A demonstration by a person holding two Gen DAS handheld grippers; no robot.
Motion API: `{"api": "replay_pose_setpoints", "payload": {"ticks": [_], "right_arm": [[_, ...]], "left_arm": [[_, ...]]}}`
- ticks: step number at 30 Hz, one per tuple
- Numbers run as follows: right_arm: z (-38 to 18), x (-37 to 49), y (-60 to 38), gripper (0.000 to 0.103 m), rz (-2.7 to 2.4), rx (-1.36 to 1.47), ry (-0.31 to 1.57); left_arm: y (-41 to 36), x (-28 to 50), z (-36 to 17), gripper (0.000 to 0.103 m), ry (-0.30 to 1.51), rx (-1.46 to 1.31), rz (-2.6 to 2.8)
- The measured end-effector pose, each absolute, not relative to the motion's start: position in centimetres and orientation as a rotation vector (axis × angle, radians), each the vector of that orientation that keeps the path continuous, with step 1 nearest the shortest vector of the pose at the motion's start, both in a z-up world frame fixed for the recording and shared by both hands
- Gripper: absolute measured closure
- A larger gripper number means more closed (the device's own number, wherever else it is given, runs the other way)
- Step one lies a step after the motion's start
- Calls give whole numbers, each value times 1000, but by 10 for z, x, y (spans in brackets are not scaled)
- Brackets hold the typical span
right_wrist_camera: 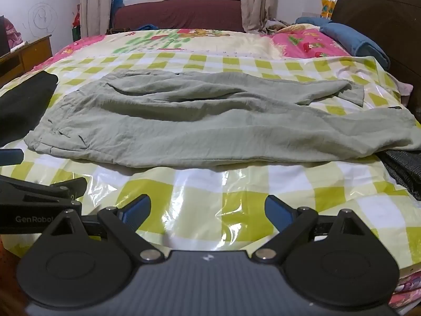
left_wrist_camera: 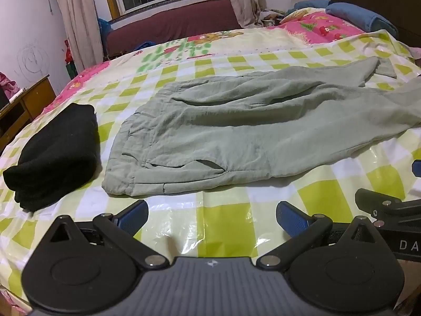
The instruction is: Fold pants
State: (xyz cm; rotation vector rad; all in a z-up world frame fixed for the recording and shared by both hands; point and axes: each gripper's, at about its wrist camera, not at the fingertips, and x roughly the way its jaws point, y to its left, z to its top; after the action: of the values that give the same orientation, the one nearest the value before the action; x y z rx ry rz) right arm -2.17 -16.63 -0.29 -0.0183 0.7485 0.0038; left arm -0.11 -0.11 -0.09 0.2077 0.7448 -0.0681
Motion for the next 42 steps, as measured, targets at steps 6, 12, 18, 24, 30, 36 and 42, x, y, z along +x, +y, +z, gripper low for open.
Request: {"api": "replay_pose_setpoints", "payload": {"ticks": [6, 12, 18, 24, 30, 36, 42], "right_arm": [[5, -23, -172, 10, 4, -17, 749], [-8, -21, -163, 10, -9, -27, 749], [-2, -20, -170, 10, -8, -8, 756], [-1, -20, -171, 10, -7, -6, 757], [-2, -20, -171, 10, -5, -5, 760], [-4, -19, -170, 10, -5, -8, 764], [-4, -19, -170, 10, -7, -13, 767]], "left_arm": [[-1, -1, 0, 0, 744, 208, -68], [-2, -2, 0, 0, 744, 209, -70], [-3, -3, 1, 0, 740, 212, -73], [-3, -2, 1, 0, 740, 213, -73], [-3, -2, 0, 0, 741, 213, -74], [-4, -2, 0, 0, 740, 214, -75], [-4, -2, -2, 0, 744, 215, -83]]}}
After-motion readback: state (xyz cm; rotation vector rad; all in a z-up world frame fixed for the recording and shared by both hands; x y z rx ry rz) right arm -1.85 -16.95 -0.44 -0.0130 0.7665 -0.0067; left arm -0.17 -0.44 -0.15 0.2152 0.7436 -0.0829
